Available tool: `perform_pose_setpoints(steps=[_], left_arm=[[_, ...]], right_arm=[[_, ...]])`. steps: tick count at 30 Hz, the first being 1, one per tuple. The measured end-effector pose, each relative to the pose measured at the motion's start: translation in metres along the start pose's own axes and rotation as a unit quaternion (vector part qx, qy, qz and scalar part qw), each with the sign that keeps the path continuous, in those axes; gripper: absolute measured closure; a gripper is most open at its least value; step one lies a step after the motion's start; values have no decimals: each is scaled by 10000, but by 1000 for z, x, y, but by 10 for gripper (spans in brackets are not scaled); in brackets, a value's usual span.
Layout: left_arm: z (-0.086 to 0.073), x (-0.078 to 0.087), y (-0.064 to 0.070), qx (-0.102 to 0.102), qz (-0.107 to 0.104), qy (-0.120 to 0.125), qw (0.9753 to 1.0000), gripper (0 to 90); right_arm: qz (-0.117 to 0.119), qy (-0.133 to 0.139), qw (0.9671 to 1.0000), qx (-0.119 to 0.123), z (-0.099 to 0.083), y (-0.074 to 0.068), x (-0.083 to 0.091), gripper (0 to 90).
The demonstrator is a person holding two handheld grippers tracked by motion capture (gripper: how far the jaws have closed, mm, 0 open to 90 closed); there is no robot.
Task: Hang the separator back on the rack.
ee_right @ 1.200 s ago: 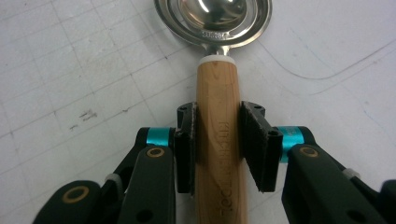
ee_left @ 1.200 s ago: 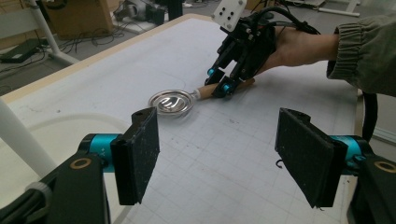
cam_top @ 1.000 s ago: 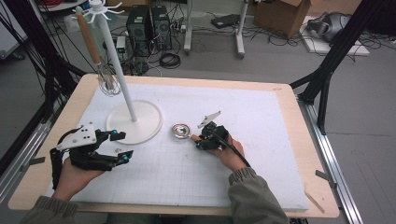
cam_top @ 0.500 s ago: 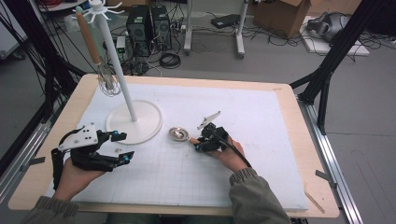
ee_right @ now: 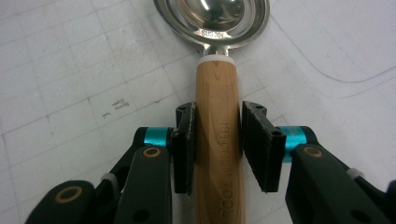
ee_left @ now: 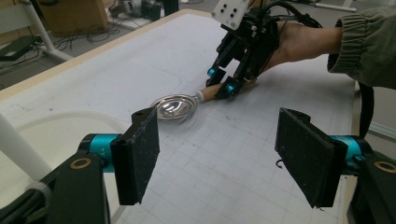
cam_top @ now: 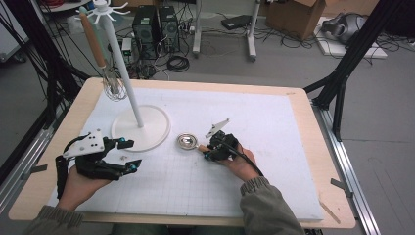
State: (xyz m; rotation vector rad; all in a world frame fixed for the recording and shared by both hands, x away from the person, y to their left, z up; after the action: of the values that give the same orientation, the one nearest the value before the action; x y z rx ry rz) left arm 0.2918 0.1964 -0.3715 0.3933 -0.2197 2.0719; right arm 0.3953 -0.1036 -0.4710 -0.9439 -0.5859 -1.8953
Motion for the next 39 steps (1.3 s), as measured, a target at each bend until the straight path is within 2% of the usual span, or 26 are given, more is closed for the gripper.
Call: perform_pose_setpoints(steps=[7,8,10,12,17,18,19,20,23,27,31,37,39], left_arm=[[1,0,1,-19,-18,0,10000,309],[1,0,1,-21,-16,-3,10000,309],[0,-1,1,-13,-19,-10,10000,309],[0,-1,1,-14,-20,-11,10000,310],[0,-1,1,-8,-13,-9,10000,310],[0,0,1,-17,-21,-16,10000,309],[0,0,0,-5,-6,-13,10000,310],[0,0,0,-9,-7,-13,10000,309],[0,0,0,0,-6,-12,10000,309],[-1,0,0,-10,-11,-16,10000,310],[0,-1,0,-6,-15,-18,10000,311],[-1,-2,0,-4,-23,-37,10000,311],[-1,-2,0,4,-26,-22,10000,311]], right_arm=[[-14,-33,10000,-9,1,-1,0,682],[-41,-42,10000,22,1,-1,0,686],[-248,-15,9996,139,4,-4,3,703],[-87,105,9999,18,5,-2,6,705],[26,55,10000,-37,3,-2,3,689],[68,-27,9999,-88,2,-2,1,661],[87,-1,9999,-99,1,-1,0,638],[140,-3,9996,-233,1,0,1,573],[235,10,9990,-388,-2,2,2,570],[138,13,9997,-212,0,1,0,603],[85,25,9999,-74,1,-1,-1,688],[-92,43,9999,77,4,-4,1,704],[-83,67,9999,46,5,-4,2,705]])
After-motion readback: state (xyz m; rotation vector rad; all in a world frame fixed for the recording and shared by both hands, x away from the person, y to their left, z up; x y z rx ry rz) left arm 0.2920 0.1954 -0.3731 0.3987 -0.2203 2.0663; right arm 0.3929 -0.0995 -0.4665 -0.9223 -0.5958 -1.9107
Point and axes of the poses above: each handheld gripper's, and its own axes: x roughly backward along the jaws, z roughly out of its top, y roughly to its right, the point moved 5 cm from there along -x, roughly forward along the jaws
